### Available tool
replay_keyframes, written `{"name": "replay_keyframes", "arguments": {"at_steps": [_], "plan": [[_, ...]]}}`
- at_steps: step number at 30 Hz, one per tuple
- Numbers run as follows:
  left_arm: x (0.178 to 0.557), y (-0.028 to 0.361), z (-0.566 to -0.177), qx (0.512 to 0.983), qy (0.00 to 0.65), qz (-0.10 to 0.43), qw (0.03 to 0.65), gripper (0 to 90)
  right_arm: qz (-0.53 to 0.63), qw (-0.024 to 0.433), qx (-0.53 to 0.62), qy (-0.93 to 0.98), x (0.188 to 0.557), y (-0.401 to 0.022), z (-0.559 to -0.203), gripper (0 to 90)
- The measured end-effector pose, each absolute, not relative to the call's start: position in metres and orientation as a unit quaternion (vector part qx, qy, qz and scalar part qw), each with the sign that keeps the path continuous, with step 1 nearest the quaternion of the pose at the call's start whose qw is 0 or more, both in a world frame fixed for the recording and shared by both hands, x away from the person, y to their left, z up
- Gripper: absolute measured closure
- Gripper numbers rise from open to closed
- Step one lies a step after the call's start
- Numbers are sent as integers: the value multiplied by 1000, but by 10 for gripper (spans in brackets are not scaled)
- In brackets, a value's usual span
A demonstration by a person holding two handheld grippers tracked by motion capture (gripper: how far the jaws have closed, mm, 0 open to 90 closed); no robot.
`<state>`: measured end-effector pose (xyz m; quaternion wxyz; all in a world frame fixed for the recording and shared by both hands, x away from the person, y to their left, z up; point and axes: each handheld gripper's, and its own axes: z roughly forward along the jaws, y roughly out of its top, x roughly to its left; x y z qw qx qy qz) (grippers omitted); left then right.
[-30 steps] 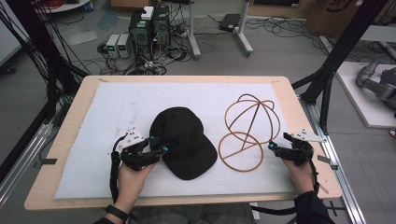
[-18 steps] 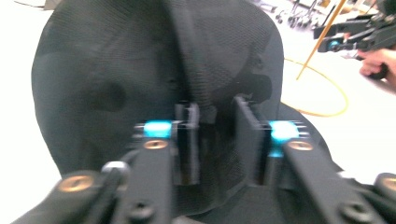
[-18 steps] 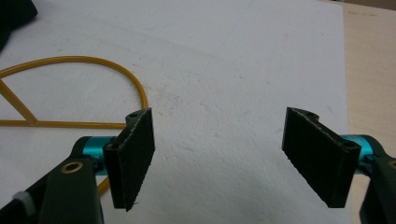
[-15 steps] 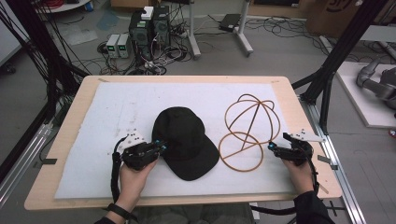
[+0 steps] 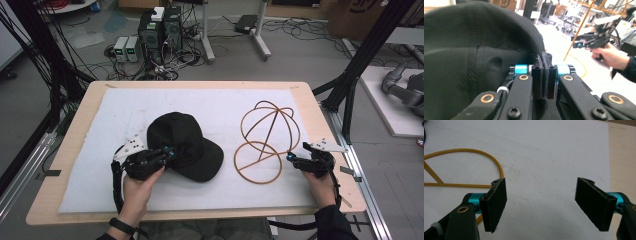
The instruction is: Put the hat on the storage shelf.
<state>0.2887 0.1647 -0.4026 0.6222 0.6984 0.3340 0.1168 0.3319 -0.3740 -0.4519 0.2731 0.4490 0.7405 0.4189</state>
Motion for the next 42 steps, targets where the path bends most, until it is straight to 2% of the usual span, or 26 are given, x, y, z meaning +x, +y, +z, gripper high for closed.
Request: {"name": "replay_keyframes", "arguments": {"at_steps": [15, 31, 42], "plan": [[277, 164, -351, 672, 286, 137, 669, 878, 413, 277, 446, 745, 332, -372, -452, 252], [263, 173, -272, 633, 255, 206, 701, 878, 409, 280, 442, 748, 332, -371, -452, 253], [270, 146, -238, 619, 221, 178, 732, 878, 405, 280, 440, 751, 333, -370, -452, 255]]}}
